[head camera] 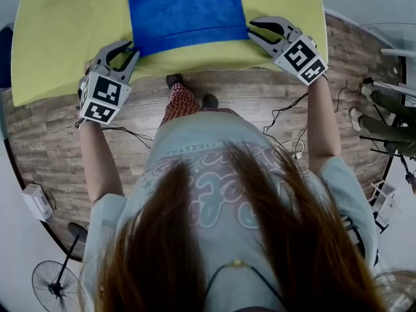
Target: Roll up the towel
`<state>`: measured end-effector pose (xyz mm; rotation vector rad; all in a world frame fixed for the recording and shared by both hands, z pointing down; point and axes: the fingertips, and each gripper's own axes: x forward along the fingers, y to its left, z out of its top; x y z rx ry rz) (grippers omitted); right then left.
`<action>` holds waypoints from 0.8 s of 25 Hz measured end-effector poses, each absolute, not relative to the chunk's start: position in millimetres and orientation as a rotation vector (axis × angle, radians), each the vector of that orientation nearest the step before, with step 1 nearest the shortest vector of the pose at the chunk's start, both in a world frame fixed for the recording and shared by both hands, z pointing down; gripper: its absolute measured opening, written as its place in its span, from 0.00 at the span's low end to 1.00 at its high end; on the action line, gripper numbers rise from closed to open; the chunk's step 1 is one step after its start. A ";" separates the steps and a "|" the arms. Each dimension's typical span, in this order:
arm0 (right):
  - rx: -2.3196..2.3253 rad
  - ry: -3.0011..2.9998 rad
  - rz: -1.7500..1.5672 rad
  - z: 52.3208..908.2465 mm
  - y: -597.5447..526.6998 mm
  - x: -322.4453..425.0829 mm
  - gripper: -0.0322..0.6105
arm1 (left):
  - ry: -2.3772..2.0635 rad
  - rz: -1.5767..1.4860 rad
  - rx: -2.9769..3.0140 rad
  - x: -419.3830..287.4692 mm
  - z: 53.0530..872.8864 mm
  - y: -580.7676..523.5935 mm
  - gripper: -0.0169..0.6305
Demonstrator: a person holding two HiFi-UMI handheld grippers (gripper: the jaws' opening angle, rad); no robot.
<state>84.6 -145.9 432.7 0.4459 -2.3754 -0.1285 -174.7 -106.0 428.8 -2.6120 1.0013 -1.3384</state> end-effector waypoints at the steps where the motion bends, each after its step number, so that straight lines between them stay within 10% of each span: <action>1: 0.459 -2.393 -0.131 429.8 -145.4 83.8 0.18 | 1.036 -1.290 -2.629 -176.0 424.4 -106.4 0.13; 7: 0.482 -2.457 -0.207 412.4 -131.9 80.6 0.18 | 1.117 -0.983 -2.792 -160.4 389.1 -98.5 0.13; 20: 0.384 -2.275 -0.483 436.5 -117.5 77.1 0.19 | 0.893 -1.346 -2.526 -156.2 441.8 -81.0 0.18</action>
